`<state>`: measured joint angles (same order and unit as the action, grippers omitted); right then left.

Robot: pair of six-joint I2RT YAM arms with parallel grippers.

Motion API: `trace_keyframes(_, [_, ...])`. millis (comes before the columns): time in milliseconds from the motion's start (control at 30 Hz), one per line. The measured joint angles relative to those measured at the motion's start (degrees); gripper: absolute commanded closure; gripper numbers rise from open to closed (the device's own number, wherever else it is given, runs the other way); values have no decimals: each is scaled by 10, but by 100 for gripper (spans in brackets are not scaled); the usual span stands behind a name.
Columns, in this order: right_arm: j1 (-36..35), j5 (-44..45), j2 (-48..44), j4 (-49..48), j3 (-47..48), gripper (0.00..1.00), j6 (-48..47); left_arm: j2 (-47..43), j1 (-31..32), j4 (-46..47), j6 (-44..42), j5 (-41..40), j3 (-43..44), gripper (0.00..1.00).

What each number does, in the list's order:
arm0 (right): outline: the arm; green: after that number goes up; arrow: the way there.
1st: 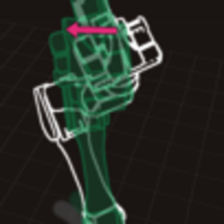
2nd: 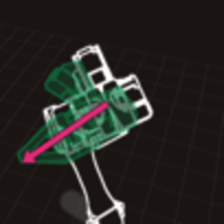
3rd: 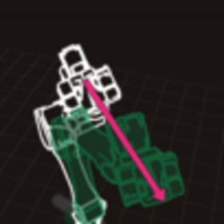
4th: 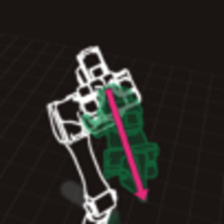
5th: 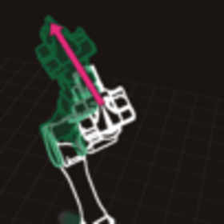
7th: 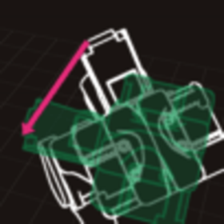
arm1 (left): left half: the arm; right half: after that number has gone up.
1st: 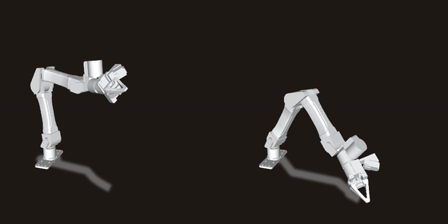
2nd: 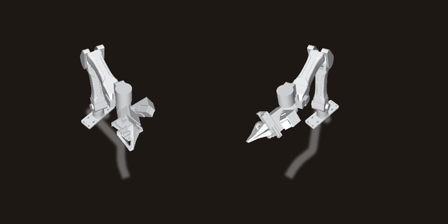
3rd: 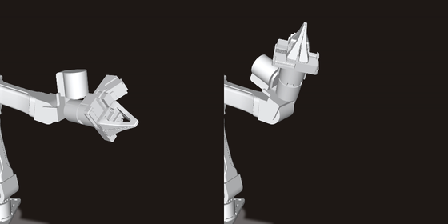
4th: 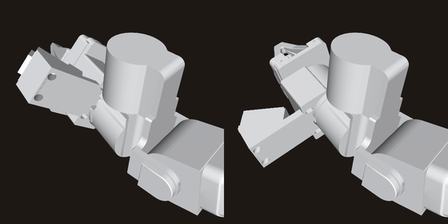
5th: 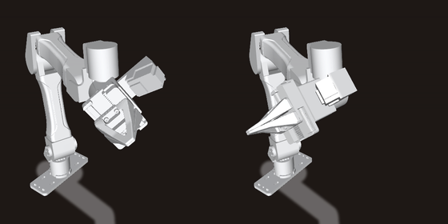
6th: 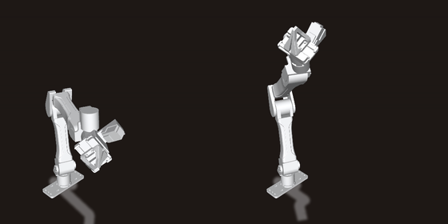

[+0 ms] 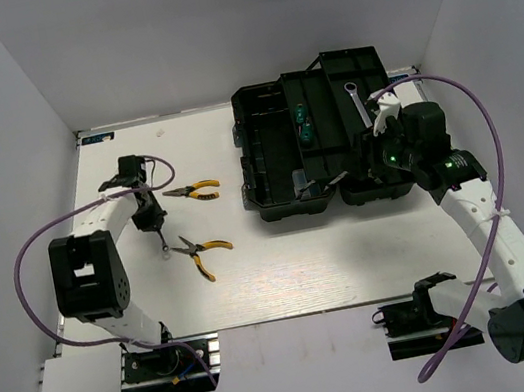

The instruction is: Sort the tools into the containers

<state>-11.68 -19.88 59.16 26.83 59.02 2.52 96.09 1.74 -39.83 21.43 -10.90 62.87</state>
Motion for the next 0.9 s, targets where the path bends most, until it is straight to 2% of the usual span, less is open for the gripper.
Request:
trace_keyframes(467, [0,0,-6,0,-8,41,-1,-57,14,-24,-10,111,60,100])
trace_keyframes(667, [0,4,-6,0,-8,41,-4,-66,42,-39,-10,188,155,100])
trace_keyframes(900, [2,41,-7,2,-7,41,-14,-48,113,-52,-10,281,307,100])
